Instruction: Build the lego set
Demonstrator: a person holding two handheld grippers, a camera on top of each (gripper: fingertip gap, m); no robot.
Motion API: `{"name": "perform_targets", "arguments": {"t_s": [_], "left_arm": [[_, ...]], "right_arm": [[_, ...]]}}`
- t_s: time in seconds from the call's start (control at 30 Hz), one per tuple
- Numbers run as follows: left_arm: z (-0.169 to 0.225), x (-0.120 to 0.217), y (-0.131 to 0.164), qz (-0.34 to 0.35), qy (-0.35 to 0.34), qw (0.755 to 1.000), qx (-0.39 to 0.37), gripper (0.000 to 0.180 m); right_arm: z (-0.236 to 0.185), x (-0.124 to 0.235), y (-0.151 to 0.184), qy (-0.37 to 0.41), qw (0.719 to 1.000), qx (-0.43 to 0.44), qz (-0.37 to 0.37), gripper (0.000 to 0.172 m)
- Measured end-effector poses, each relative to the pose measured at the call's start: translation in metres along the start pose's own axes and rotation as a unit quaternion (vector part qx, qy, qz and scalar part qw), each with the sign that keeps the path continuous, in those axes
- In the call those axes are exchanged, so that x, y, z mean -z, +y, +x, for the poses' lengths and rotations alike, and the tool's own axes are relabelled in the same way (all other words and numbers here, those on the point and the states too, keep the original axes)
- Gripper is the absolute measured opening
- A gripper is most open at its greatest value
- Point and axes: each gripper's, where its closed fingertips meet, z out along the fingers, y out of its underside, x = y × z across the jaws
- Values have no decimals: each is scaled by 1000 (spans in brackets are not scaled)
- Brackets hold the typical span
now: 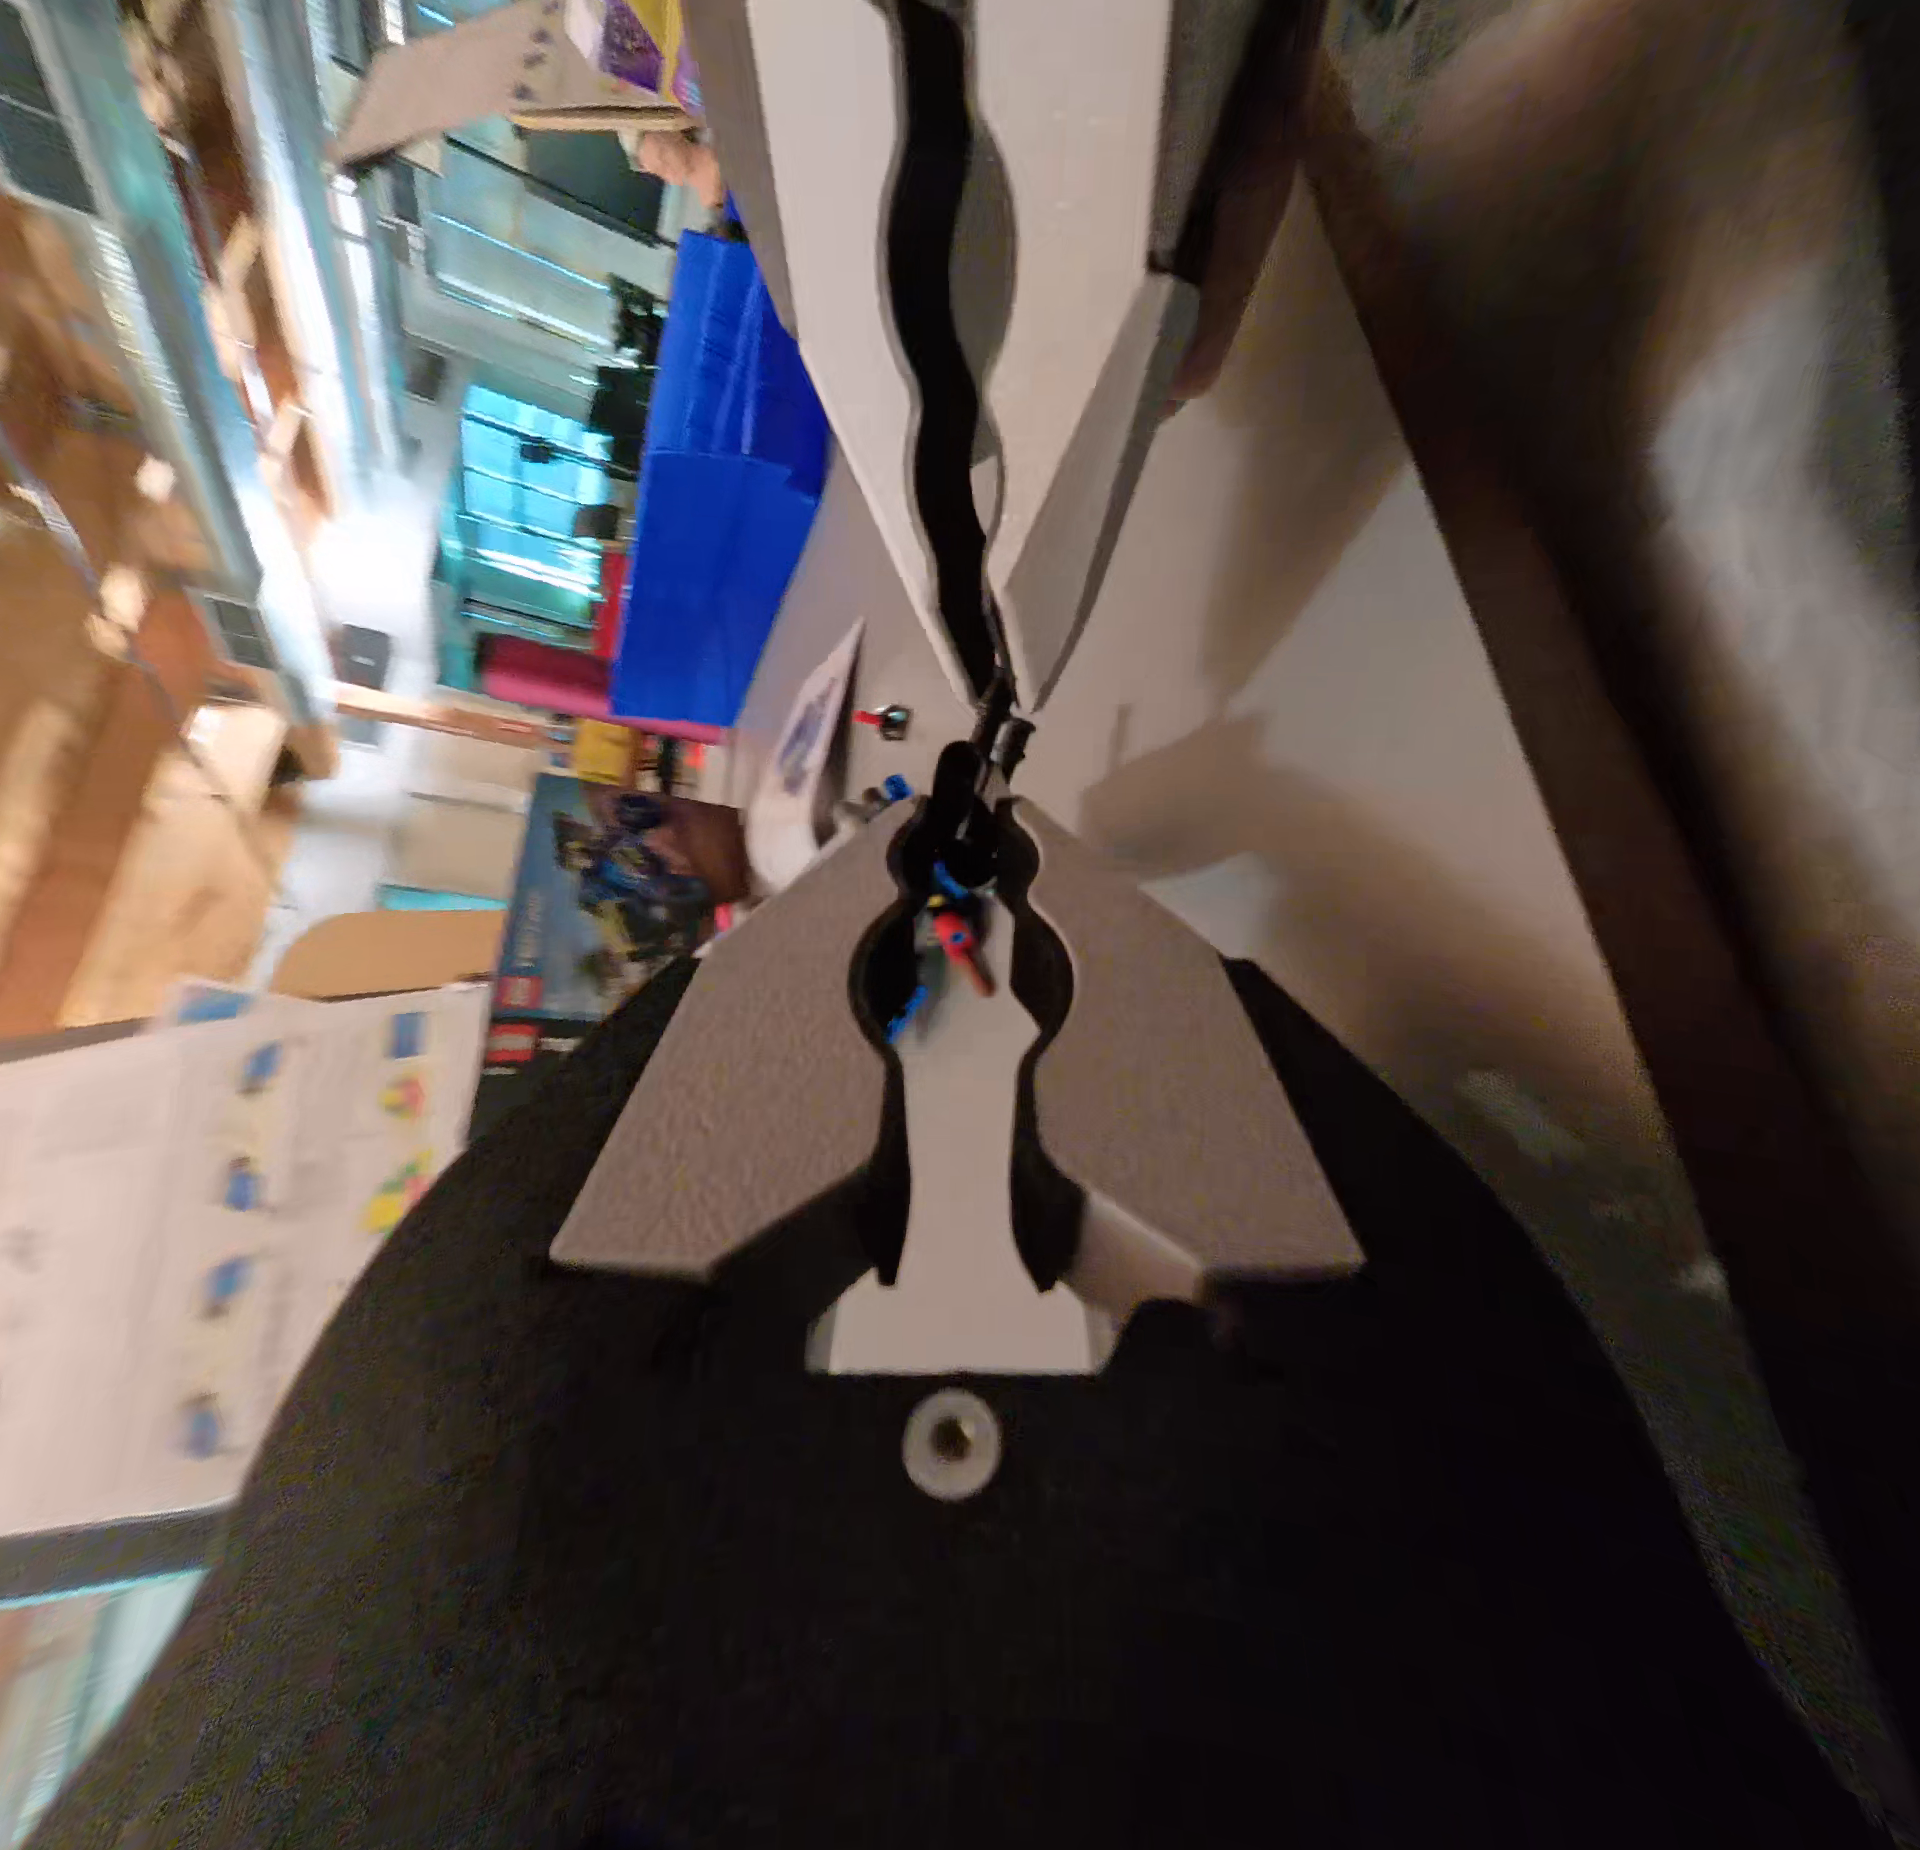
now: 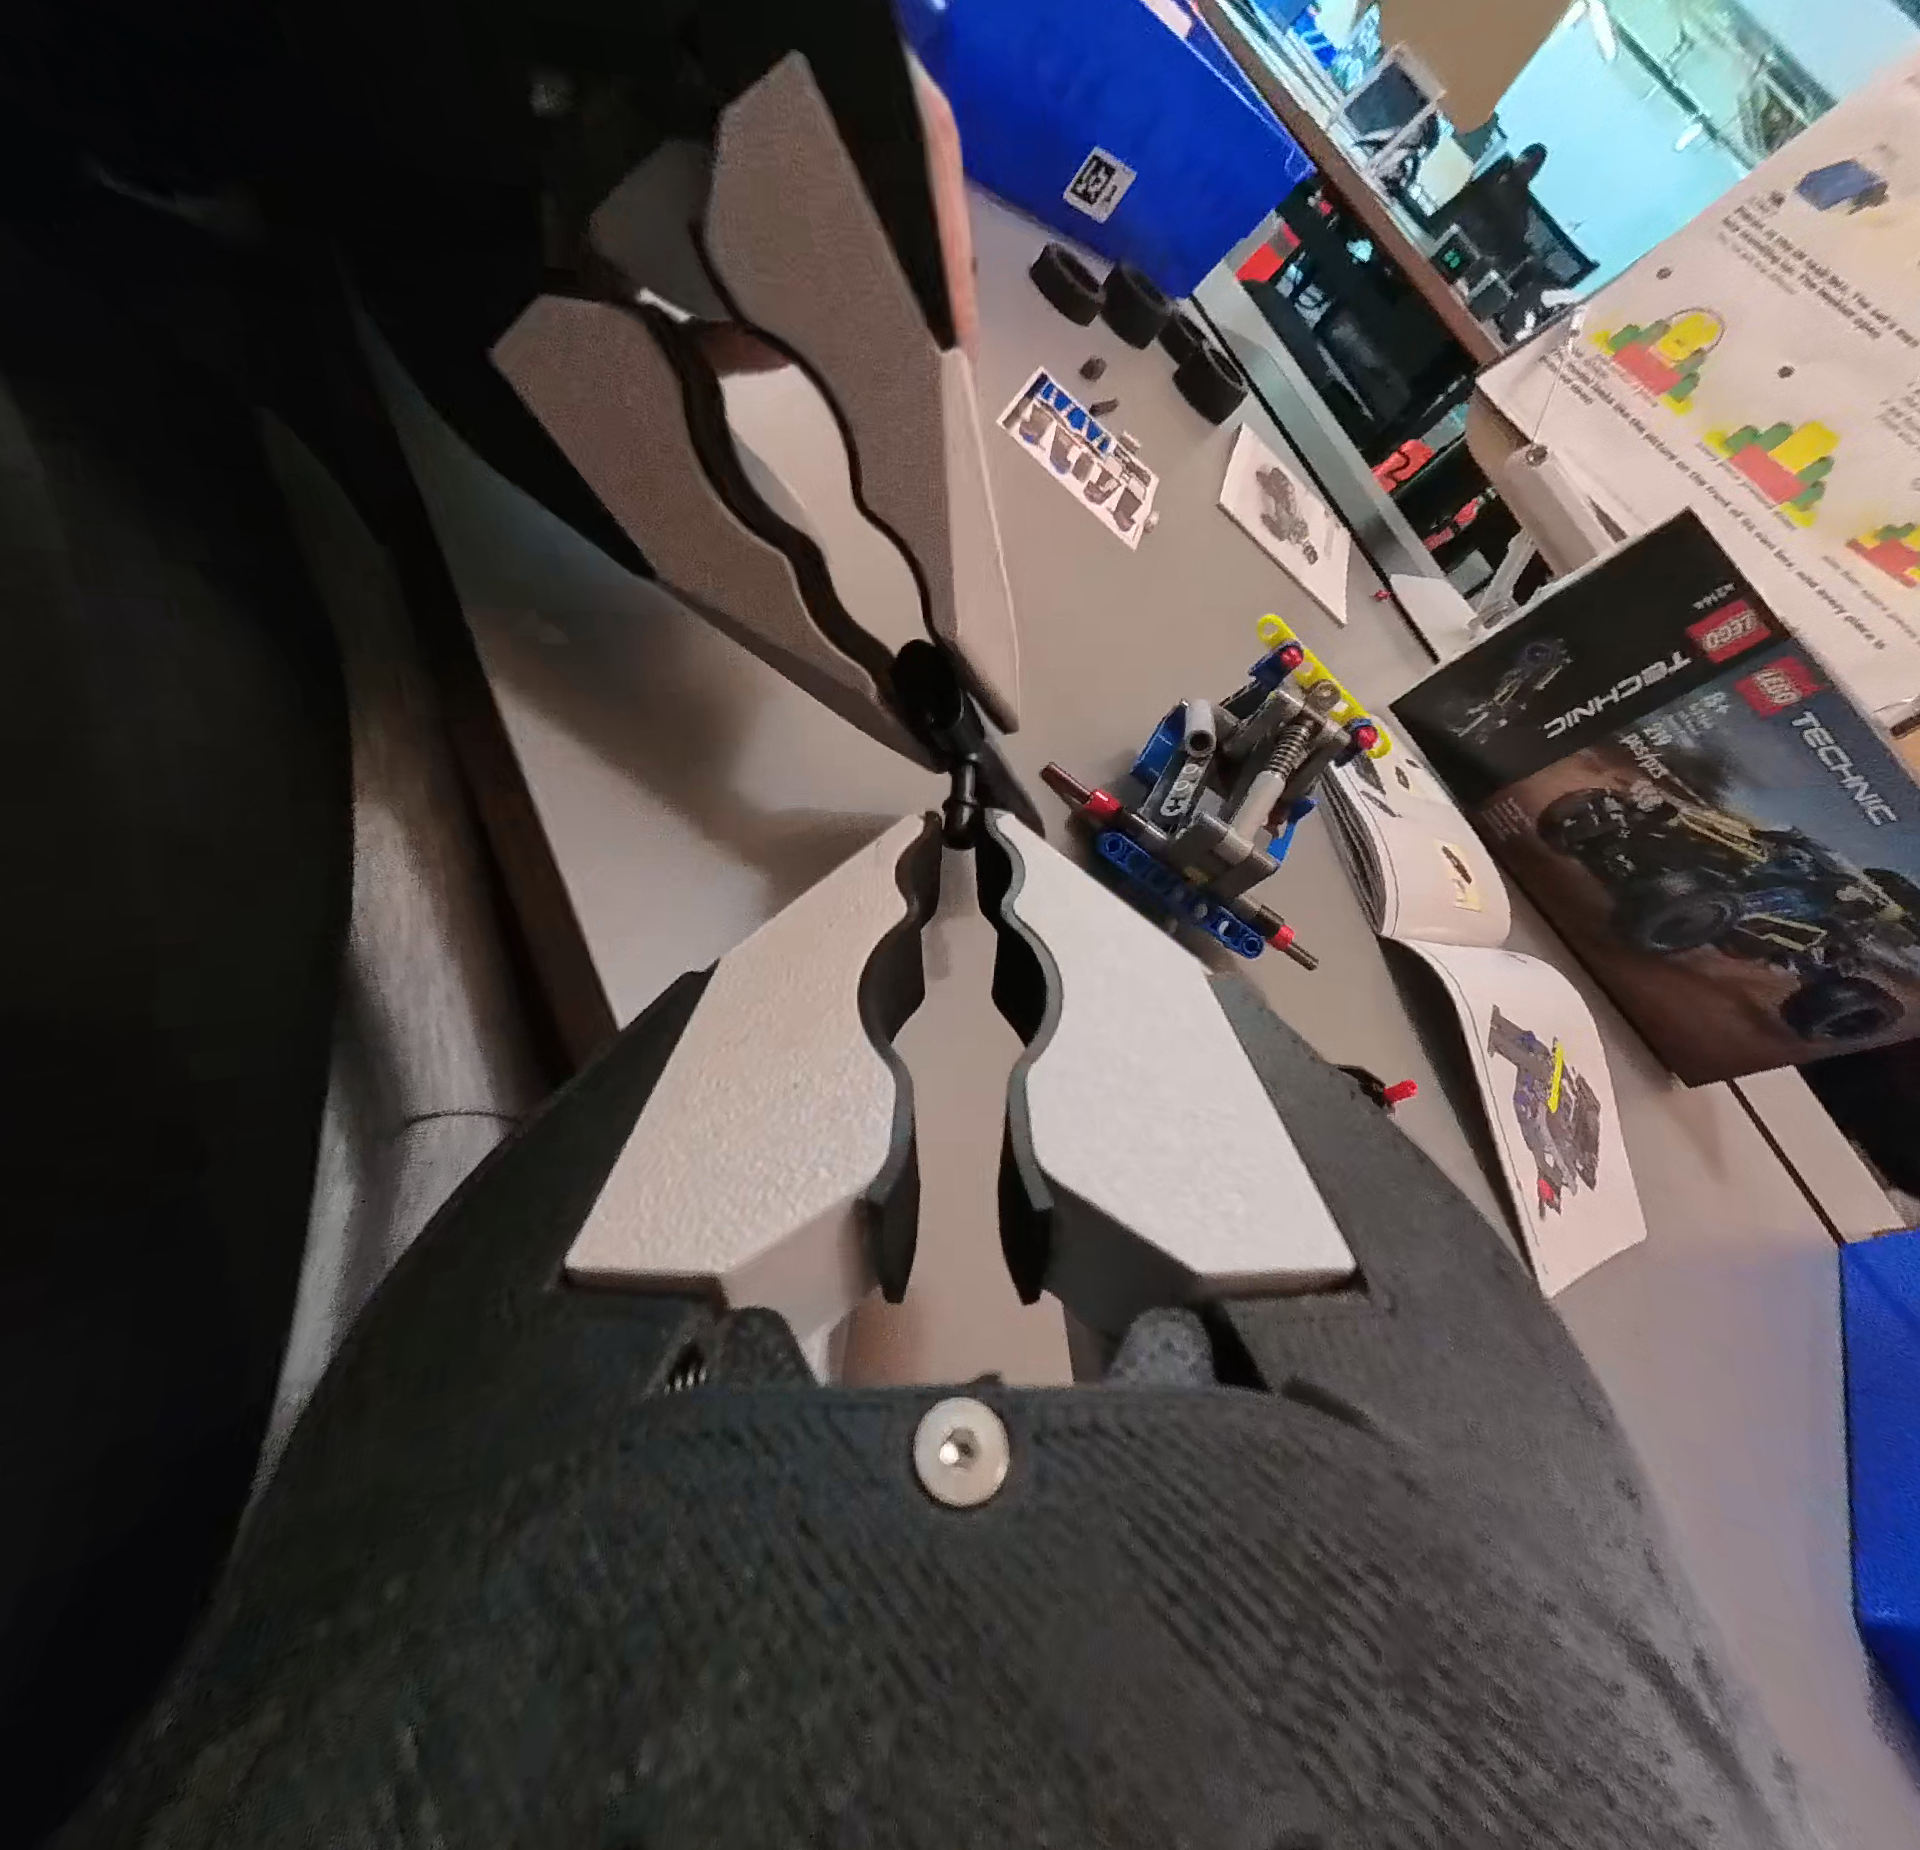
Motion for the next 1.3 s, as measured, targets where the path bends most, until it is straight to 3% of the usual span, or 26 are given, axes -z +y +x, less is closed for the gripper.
{"name": "perform_targets", "arguments": {"t_s": [0.1, 0.27, 0.5, 0.6, 0.8, 0.9, 1.07, 1.17, 1.3], "left_arm": [[-10, -1, 2, -4, -52, 998, -21, 7], [-40, 11, -5, 24, -122, 992, 27, 7], [-36, 11, 3, -13, -72, 997, -25, 5], [-34, 9, 7, -17, -38, 999, -1, 6], [-60, 21, 7, -4, -89, 991, 96, 17], [-67, 30, 1, 33, -88, 975, 203, 15], [-62, 30, -8, 65, -34, 934, 349, 10], [-60, 28, -17, 73, -20, 939, 337, 7], [-49, 19, -15, 31, -2, 952, 306, 9]], "right_arm": [[8, -3, -1, 18, 999, -29, -5, 4], [22, 0, -26, 39, 993, -92, 69, 4], [19, -8, -23, 25, 997, -56, 44, 4], [19, -10, -20, 10, 995, -83, 48, 4], [35, -11, -27, -6, 982, -171, 76, 4], [48, -8, -34, -10, 953, -280, 117, 4], [49, 1, -52, -59, 872, -439, 209, 4], [46, 5, -55, -89, 822, -511, 234, 4], [44, 13, -57, -123, 755, -586, 269, 3]]}}
